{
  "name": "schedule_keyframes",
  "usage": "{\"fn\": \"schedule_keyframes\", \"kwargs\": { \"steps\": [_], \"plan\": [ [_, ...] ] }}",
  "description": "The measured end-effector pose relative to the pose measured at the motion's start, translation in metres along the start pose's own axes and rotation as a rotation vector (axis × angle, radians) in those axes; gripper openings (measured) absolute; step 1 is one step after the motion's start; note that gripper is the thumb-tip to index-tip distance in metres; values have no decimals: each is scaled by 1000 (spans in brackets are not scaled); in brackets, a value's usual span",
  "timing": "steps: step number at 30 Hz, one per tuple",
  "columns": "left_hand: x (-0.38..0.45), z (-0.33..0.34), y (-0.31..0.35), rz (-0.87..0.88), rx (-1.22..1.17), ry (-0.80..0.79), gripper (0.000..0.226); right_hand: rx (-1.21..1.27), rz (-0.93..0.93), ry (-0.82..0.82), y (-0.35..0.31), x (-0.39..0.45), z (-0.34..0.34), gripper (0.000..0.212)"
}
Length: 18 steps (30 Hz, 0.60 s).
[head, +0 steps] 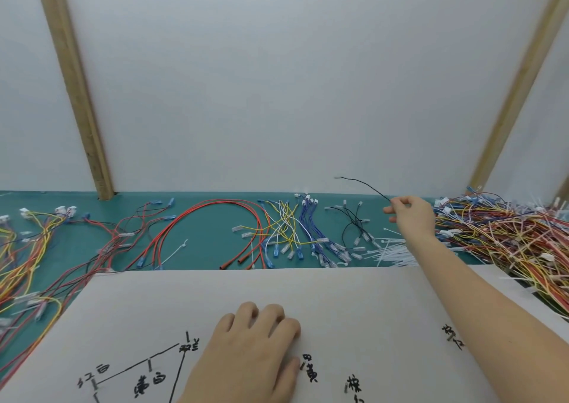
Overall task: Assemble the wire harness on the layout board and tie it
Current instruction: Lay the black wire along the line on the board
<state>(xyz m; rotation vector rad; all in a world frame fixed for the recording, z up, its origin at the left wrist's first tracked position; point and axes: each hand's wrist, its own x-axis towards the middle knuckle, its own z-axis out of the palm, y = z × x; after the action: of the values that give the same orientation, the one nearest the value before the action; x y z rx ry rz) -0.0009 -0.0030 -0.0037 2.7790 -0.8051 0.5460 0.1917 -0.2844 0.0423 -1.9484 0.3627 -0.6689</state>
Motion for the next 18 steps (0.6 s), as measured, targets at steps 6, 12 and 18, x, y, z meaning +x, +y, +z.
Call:
{"fn": "schedule_keyframes", "kwargs": {
  "steps": [6,12,18],
  "plan": [
    [-1,-9,3,-58,-81,-101,33,634,257,-280,-58,-50,-17,11],
    [7,-24,-2,-490,-884,76,34,289,9,-761,-87,-159,-43,9],
    [10,-50,-31,-595,-1814,442,27,229,3,-881,-63,-201,-42,9]
  ]
}}
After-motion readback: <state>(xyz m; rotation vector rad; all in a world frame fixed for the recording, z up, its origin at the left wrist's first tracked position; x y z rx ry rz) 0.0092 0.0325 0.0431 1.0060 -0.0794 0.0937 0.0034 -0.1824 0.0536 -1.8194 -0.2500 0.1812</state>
